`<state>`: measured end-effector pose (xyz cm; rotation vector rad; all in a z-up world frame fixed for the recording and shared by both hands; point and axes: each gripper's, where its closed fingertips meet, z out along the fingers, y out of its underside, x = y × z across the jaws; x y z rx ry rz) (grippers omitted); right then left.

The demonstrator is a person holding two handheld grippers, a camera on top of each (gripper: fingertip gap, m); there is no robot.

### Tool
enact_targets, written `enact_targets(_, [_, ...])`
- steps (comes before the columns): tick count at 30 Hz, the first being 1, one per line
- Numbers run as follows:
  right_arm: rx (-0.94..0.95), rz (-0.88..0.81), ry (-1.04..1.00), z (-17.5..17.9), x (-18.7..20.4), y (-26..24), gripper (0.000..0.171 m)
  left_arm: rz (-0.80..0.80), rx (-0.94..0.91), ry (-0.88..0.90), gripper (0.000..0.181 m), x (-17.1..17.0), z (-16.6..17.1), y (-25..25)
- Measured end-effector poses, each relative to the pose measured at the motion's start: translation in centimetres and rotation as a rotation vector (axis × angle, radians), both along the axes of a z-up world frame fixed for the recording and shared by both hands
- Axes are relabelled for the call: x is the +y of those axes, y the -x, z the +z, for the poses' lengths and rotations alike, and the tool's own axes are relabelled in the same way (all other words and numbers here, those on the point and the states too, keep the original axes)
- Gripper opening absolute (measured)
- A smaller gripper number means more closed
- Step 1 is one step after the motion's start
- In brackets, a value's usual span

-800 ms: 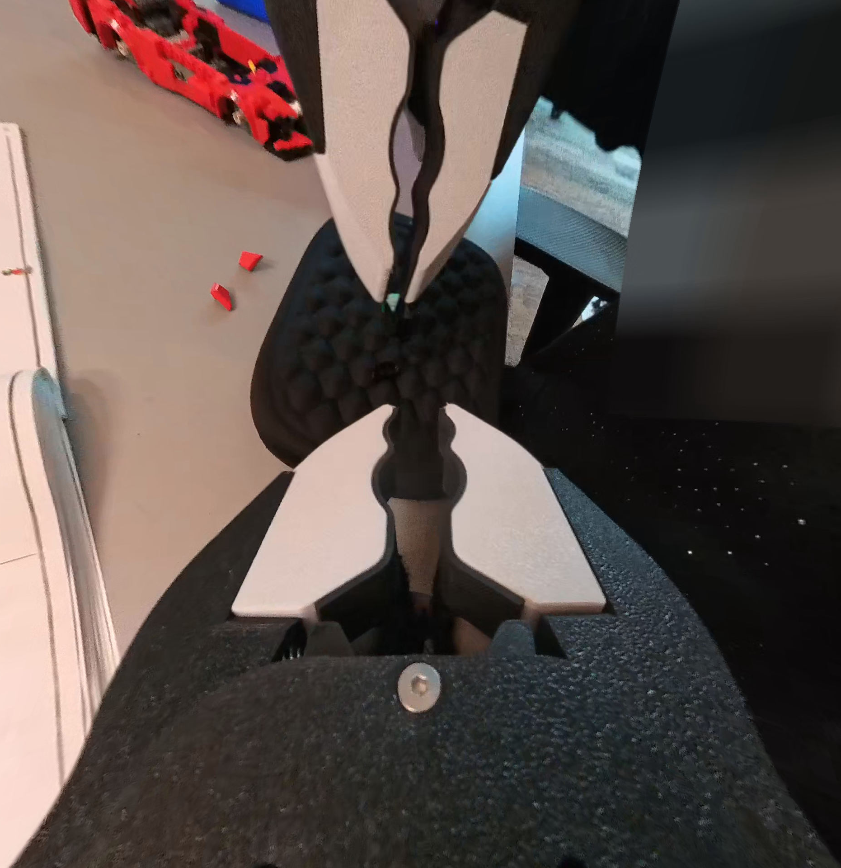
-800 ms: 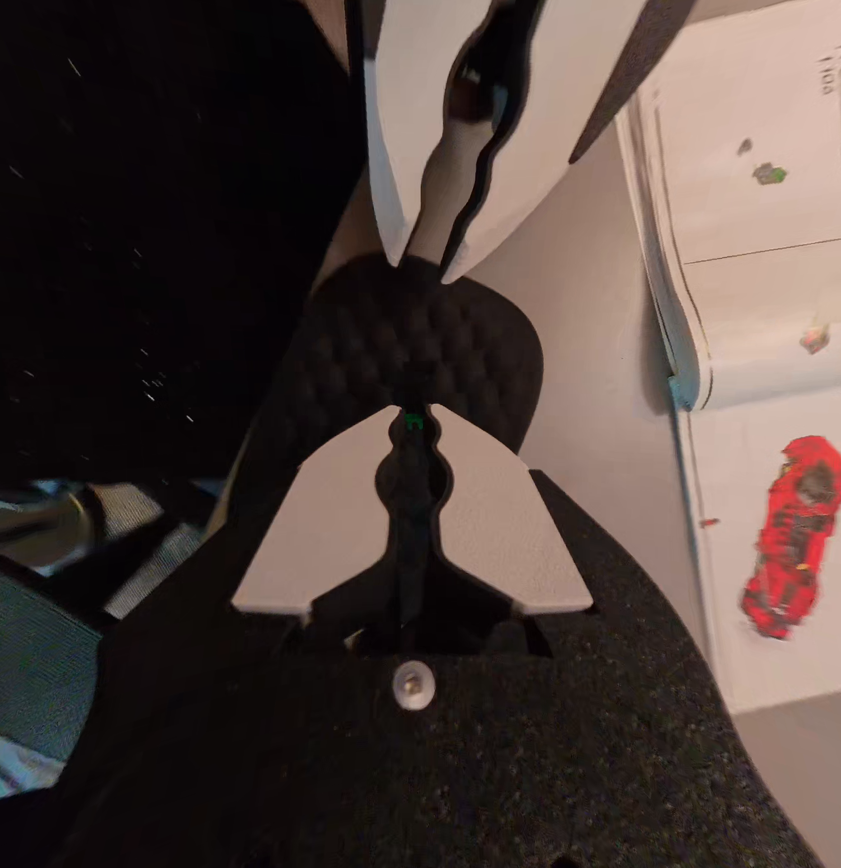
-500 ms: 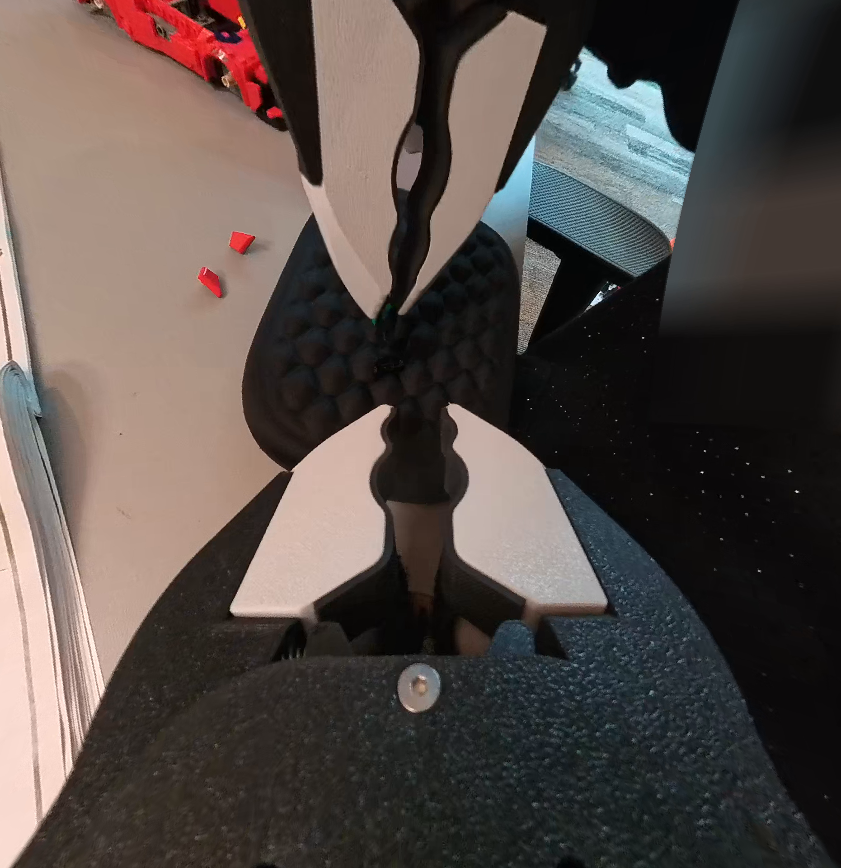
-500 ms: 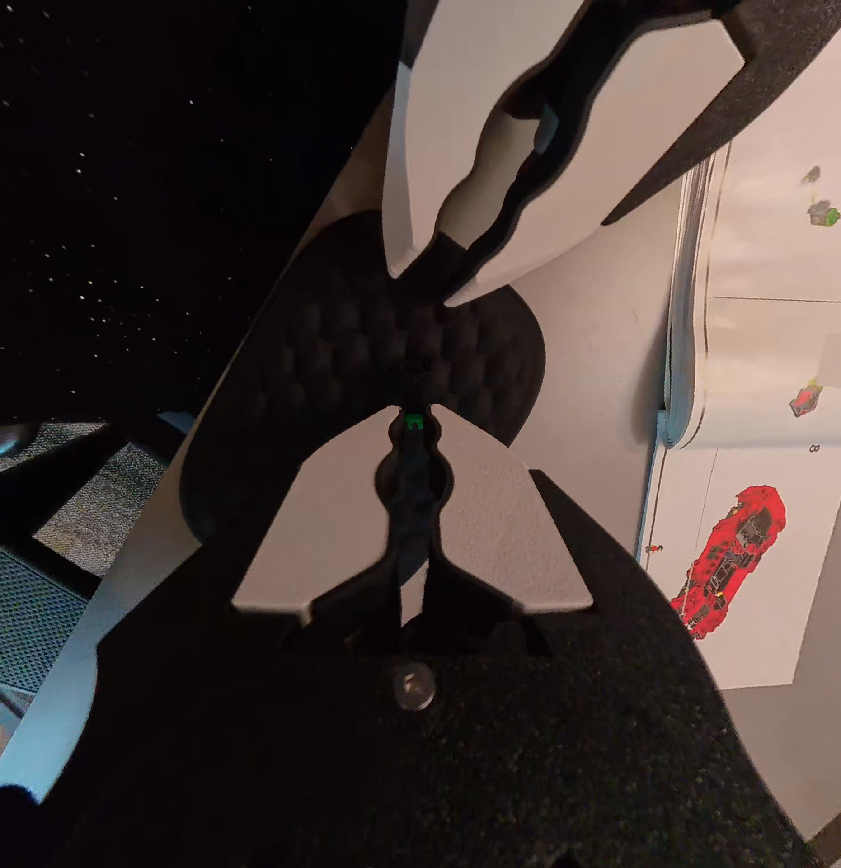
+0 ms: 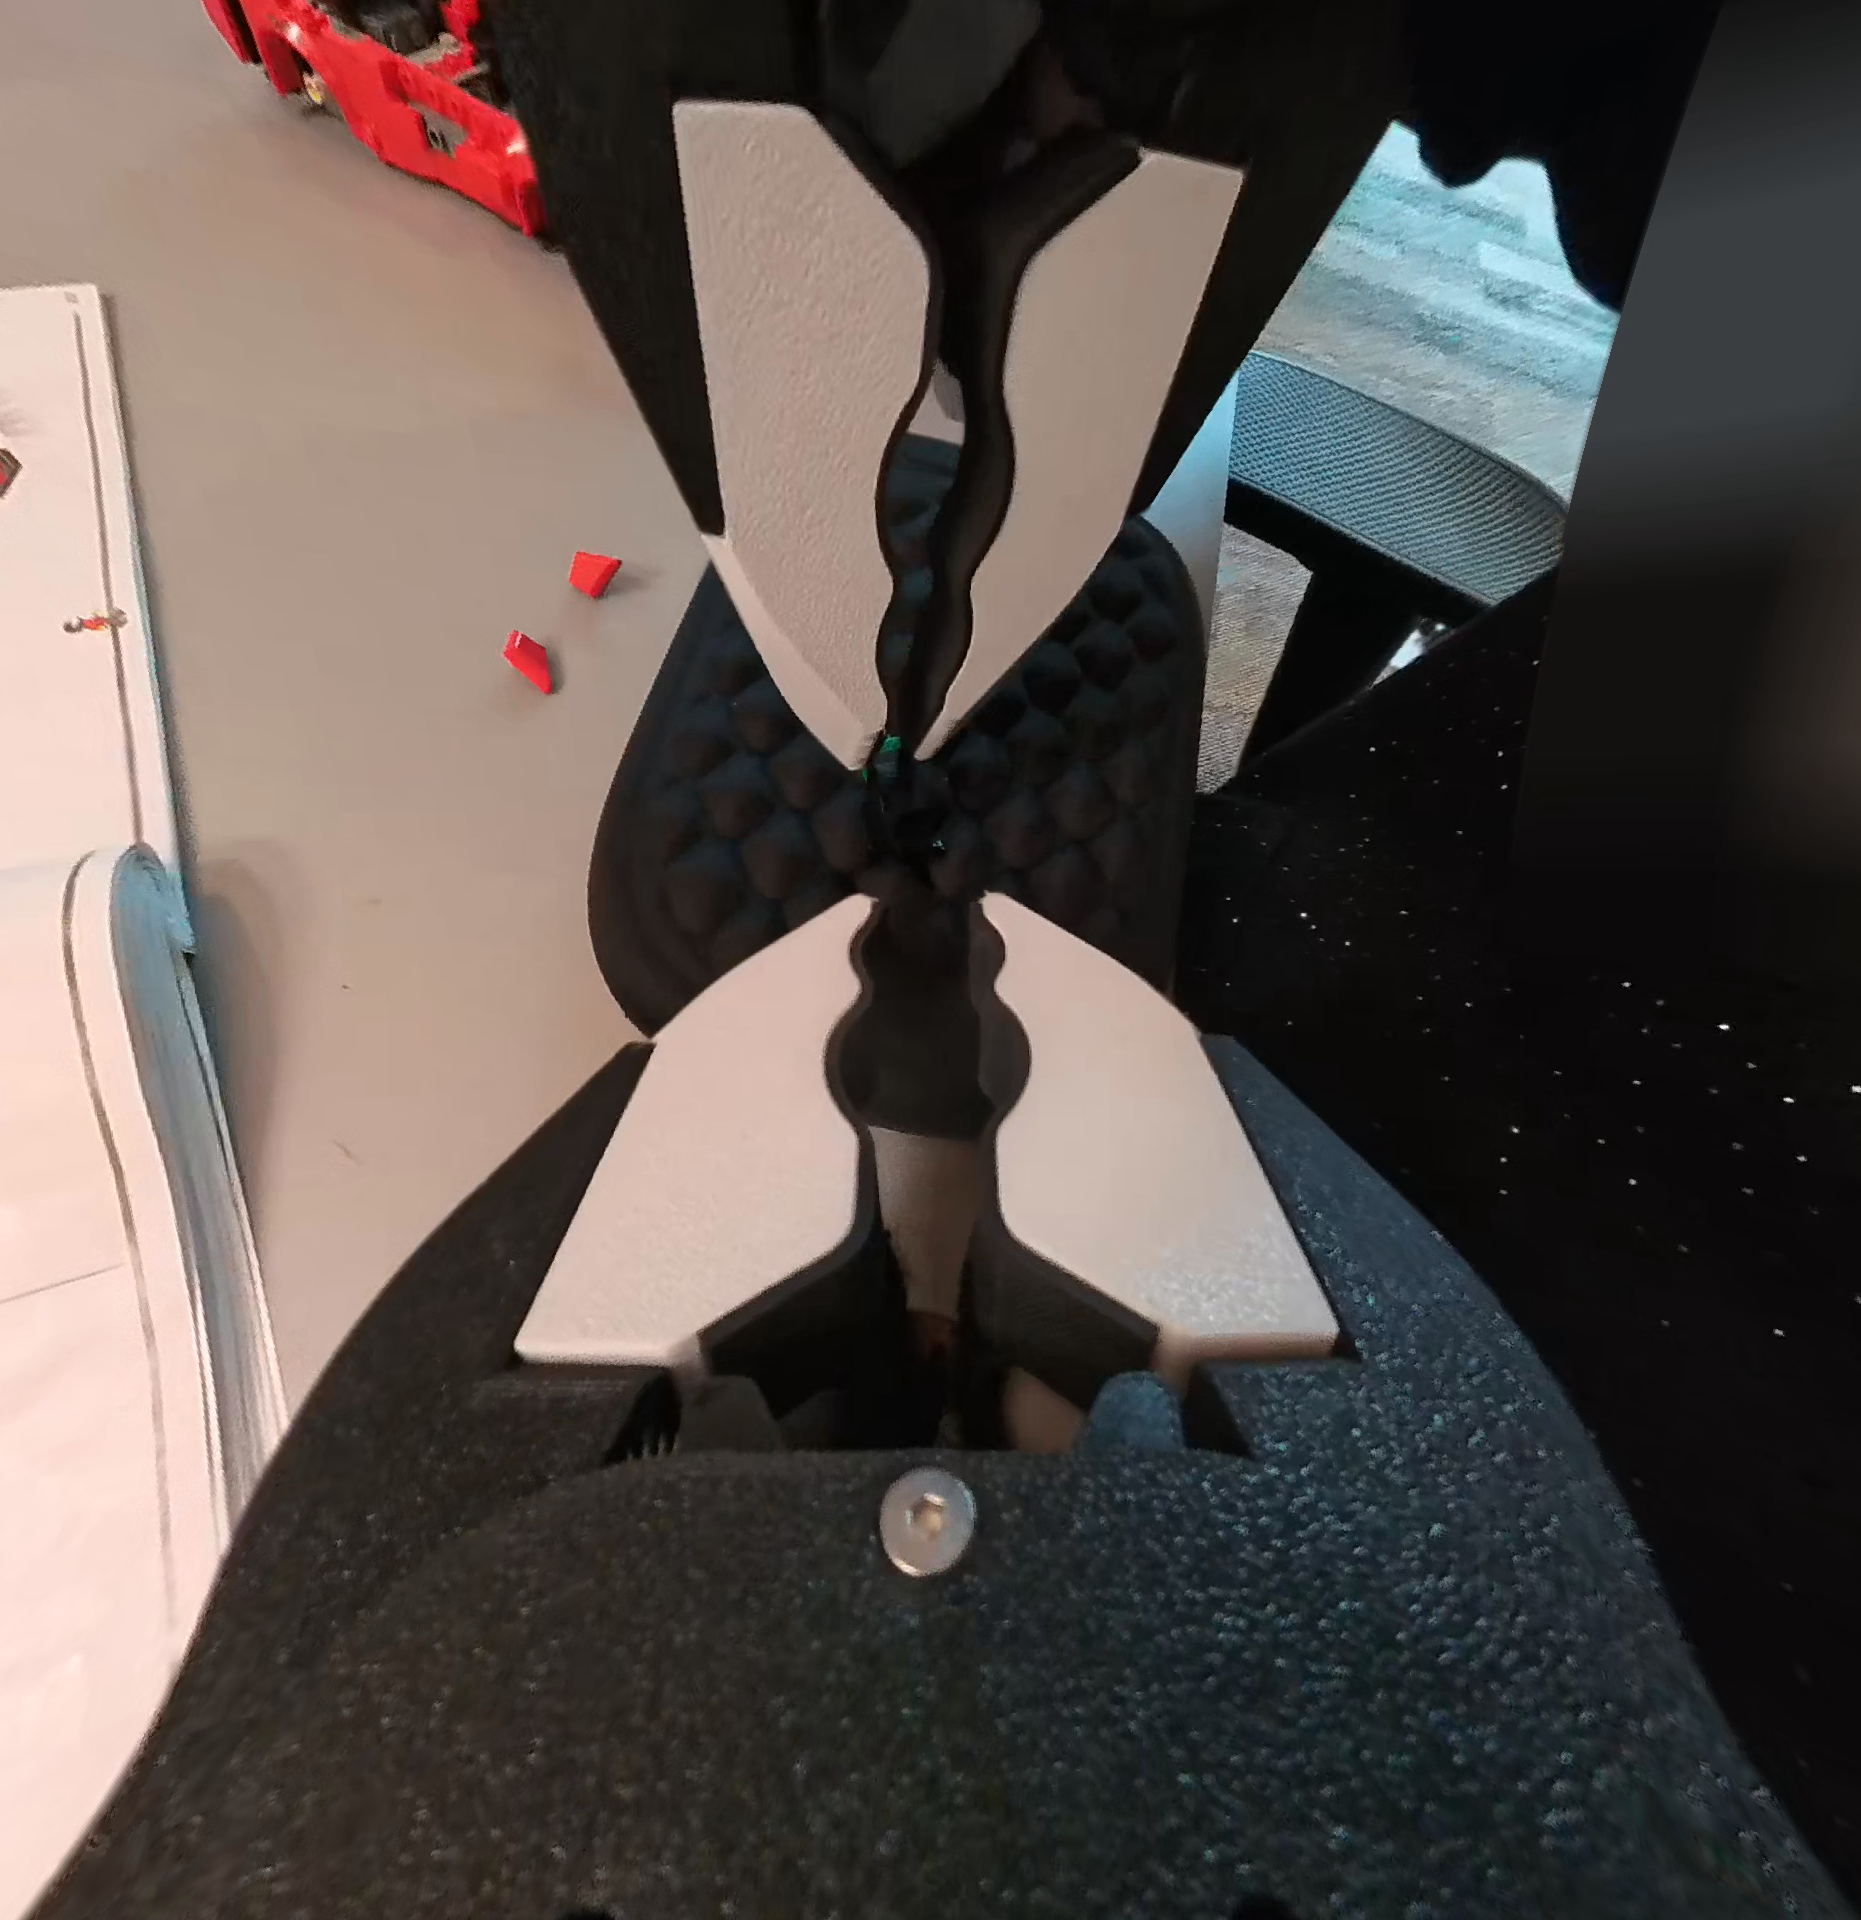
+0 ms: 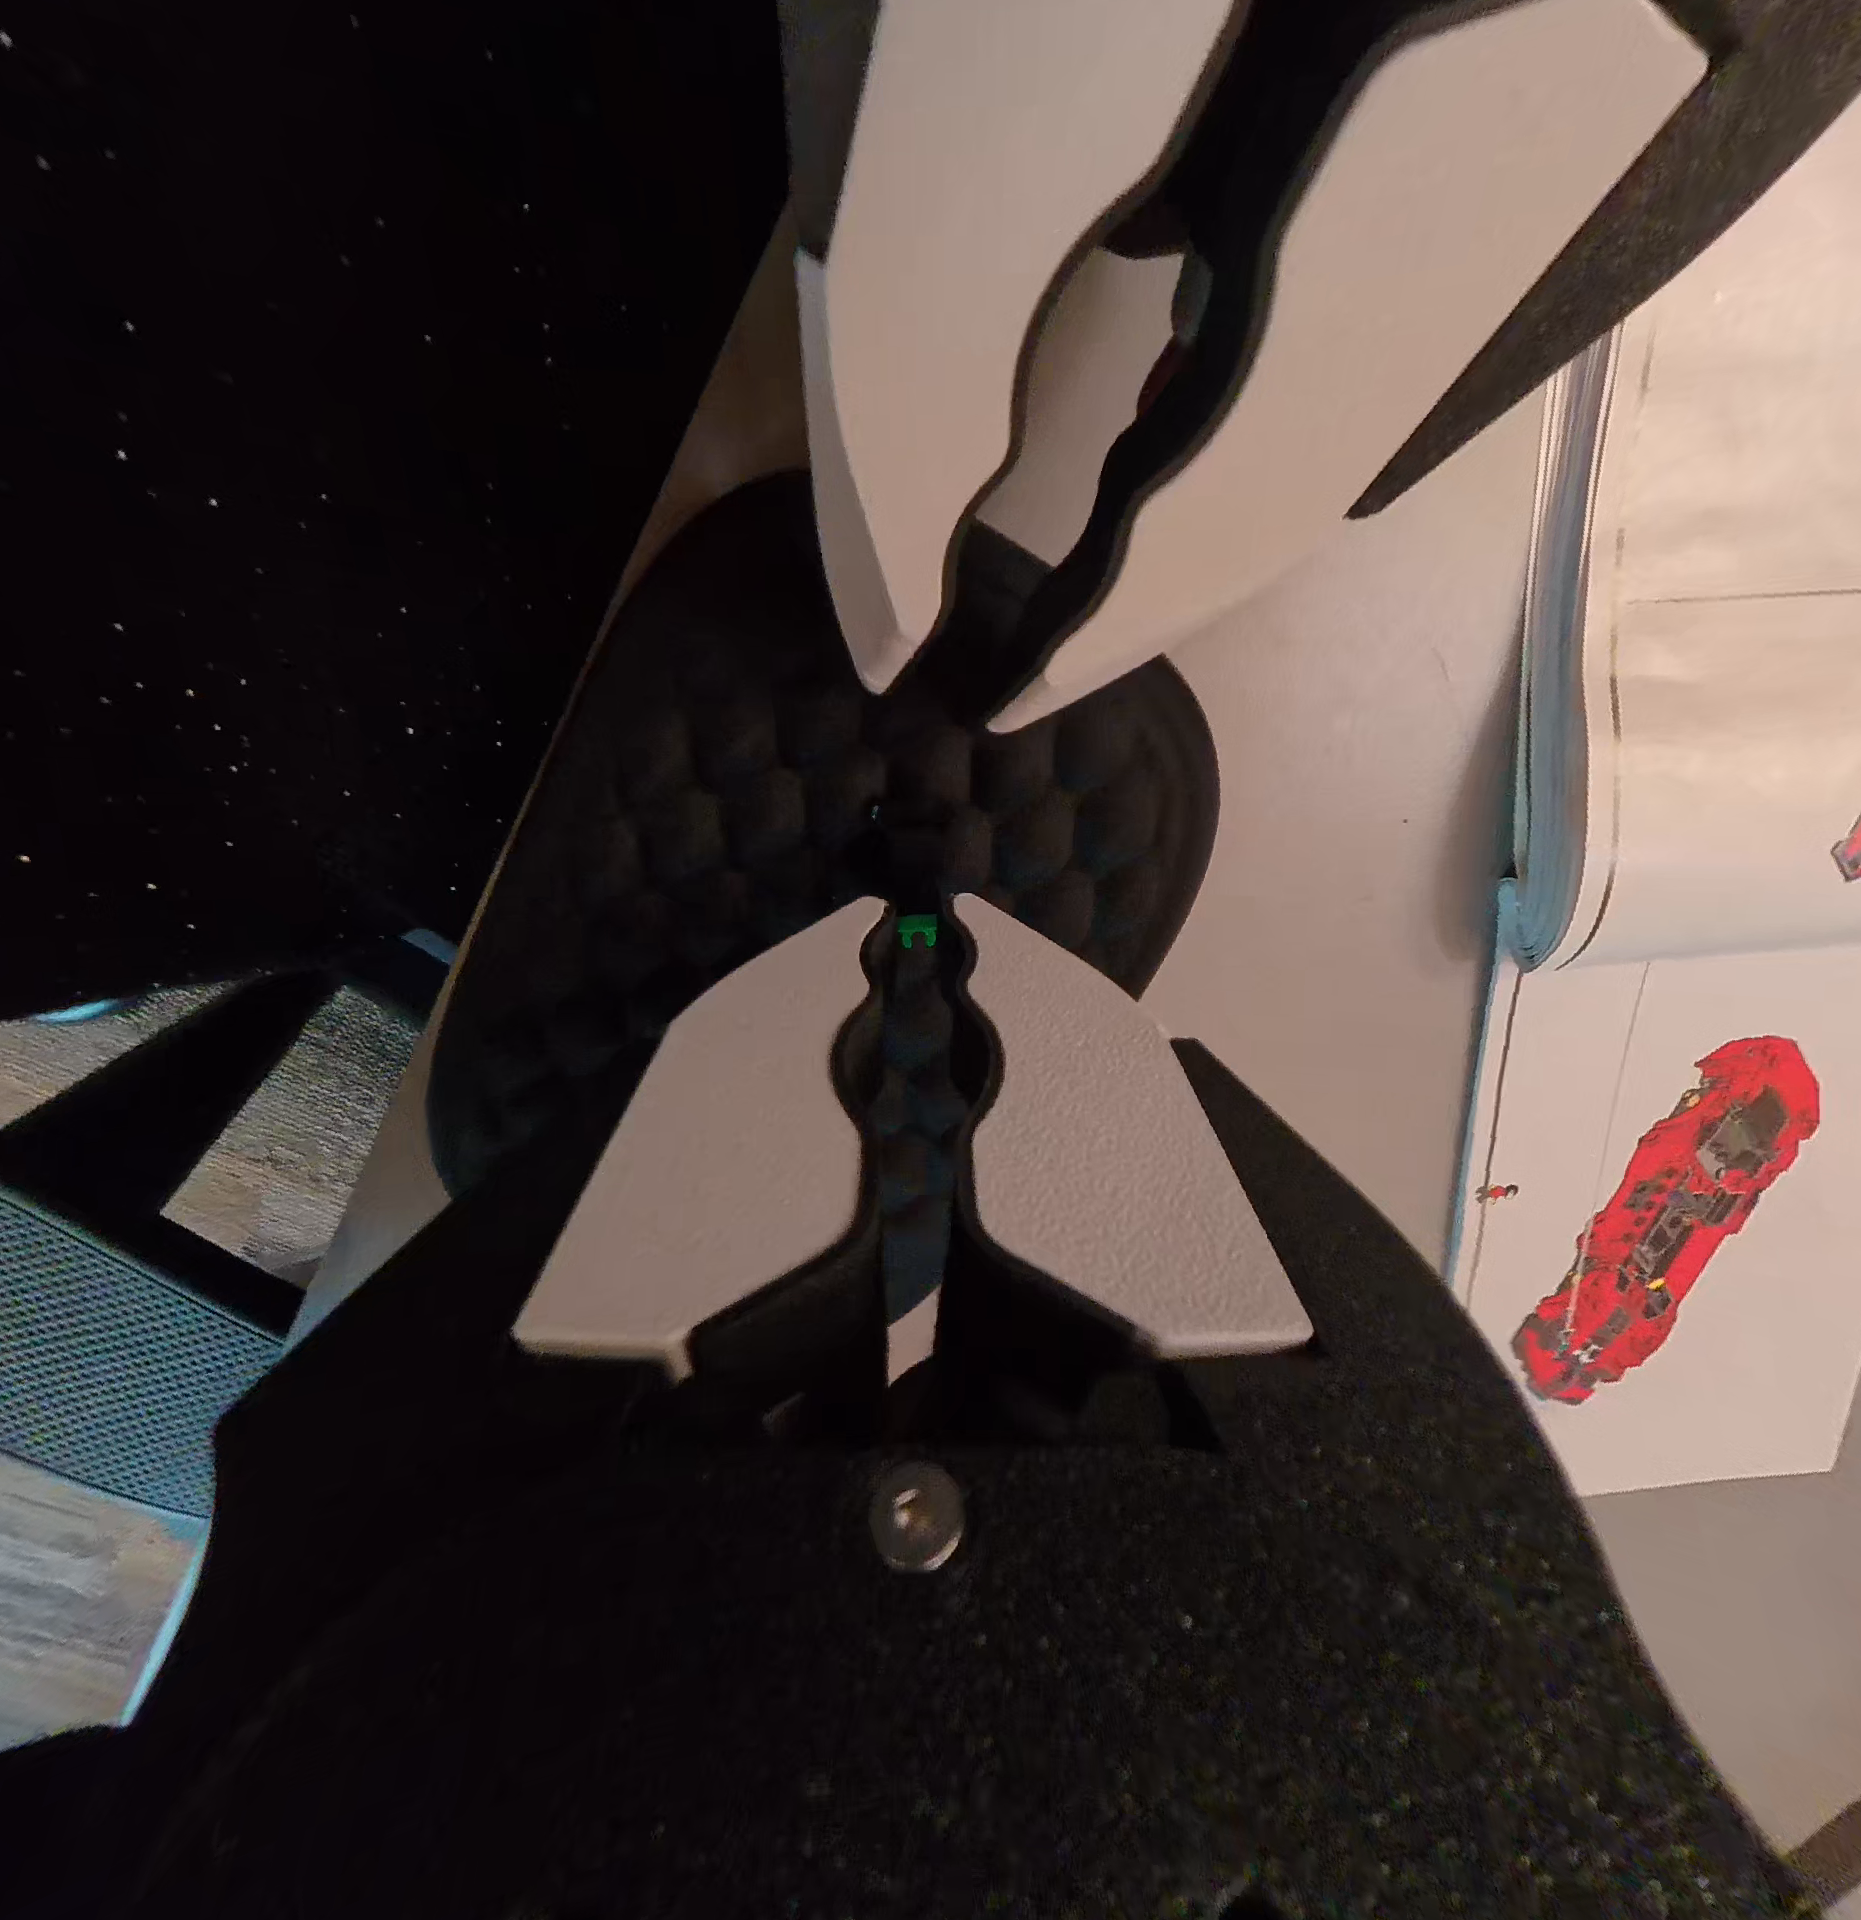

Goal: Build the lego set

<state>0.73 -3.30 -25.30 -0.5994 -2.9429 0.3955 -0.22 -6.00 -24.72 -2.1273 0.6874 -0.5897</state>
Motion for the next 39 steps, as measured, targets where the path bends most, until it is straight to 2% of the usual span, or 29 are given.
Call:
enact_targets(9, [-0.112,-0.228,0.058,-0.1,0.0,-0.3,0.007,-0.012,0.079,-0.020,0.013,0.3,-0.4,-0.1])
enact_targets(17, [-0.134,-0.362,0.077,0.0,0.1,-0.6,0.007,-0.030,0.135,-0.029,0.014,0.5,-0.4,-0.2])
enact_targets(26, [-0.116,-0.394,0.142,0.0,-0.4,-0.6,0.007,-0.039,0.146,-0.027,0.014,0.7,-0.4,-0.1])
enact_targets(39, [-0.097,-0.402,0.120,-0.3,0.0,-0.5,0.007,-0.026,0.132,-0.052,0.014,1.3,0.0,-0.3])
